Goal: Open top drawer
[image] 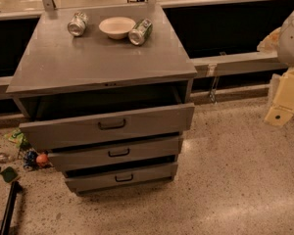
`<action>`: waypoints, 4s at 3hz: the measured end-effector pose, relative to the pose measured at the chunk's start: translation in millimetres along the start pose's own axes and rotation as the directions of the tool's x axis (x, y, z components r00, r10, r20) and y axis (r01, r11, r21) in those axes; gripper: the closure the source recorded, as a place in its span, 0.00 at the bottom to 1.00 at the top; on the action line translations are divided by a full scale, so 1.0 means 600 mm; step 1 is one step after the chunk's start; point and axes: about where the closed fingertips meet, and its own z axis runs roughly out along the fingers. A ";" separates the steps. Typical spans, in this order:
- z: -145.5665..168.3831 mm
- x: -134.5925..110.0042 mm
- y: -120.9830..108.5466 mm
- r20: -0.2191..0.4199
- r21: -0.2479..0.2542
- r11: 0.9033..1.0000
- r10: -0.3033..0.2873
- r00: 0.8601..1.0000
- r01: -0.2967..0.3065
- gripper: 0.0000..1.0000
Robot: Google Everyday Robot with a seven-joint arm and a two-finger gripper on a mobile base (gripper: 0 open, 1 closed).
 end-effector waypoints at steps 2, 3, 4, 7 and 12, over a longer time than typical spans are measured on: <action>0.059 -0.004 0.000 0.059 -0.039 0.999 0.024 0.998 -0.021 0.00; 0.160 -0.021 0.000 0.152 -0.098 0.995 0.011 0.988 0.004 0.00; 0.257 -0.058 -0.013 0.262 -0.110 0.986 -0.096 0.960 0.128 0.00; 0.488 -0.155 -0.025 0.379 -0.210 0.917 -0.242 0.893 0.338 0.00; 0.577 -0.240 -0.019 0.429 -0.291 0.841 -0.311 0.848 0.455 0.45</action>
Offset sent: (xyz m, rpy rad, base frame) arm 0.0380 0.0236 -0.1139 0.2407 0.0992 0.0055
